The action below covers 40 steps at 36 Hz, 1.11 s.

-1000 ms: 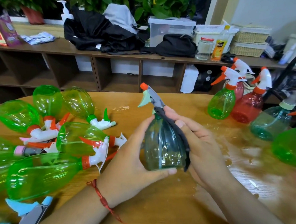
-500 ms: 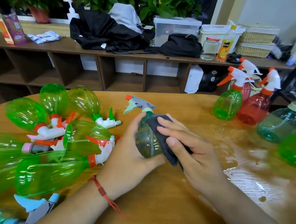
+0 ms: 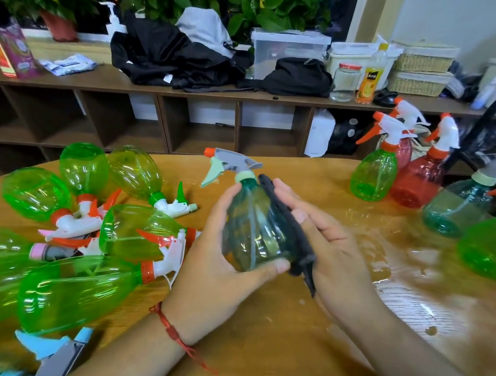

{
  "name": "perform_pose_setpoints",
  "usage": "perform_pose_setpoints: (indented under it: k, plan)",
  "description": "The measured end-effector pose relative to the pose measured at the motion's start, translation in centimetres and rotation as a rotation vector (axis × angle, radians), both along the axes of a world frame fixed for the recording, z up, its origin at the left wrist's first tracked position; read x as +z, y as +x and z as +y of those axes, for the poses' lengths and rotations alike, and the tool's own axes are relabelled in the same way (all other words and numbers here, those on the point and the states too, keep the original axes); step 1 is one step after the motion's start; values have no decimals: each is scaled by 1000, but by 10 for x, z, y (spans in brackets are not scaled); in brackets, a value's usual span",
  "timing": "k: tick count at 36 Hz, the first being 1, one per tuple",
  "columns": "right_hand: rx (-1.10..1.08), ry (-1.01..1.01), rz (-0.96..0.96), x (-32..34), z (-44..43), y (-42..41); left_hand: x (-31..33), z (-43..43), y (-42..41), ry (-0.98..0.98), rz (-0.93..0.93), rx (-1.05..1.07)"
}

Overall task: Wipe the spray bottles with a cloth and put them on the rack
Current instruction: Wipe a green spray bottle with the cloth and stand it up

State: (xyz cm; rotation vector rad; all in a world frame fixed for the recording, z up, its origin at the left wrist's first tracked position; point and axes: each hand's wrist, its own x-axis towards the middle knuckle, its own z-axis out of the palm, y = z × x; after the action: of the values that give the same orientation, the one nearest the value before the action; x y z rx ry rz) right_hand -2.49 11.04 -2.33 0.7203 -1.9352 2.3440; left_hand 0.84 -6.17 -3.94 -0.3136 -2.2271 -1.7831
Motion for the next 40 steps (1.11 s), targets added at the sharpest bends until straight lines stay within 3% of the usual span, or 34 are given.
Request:
perform_pose_setpoints:
  k: [5, 9, 14, 20, 27, 30, 35, 40]
  plan:
    - [7, 168, 52, -9, -2, -2, -4, 0, -8, 105, -75, 77]
    - [-31, 195, 13, -10, 1, -7, -11, -5, -10, 160, -179, -43]
    - [-70, 179, -23, -8, 4, -10, 4, -7, -10, 542, -274, -170]
    - [-125, 362, 223, -10, -3, 1, 12, -6, -9, 619, -298, -140]
    - [-253, 788, 703, -14, -6, 3, 22, -7, -7, 783, -344, -160]
    - [-279, 1018, 900, -13, -8, 6, 26, -6, -3, 905, -426, -271]
    - [-331, 1118, 925, -7, -11, 8, 28, -3, 0, 947, -370, -229]
    - [-363, 1143, 823, -7, -11, 13, 33, -9, -2, 907, -264, -76]
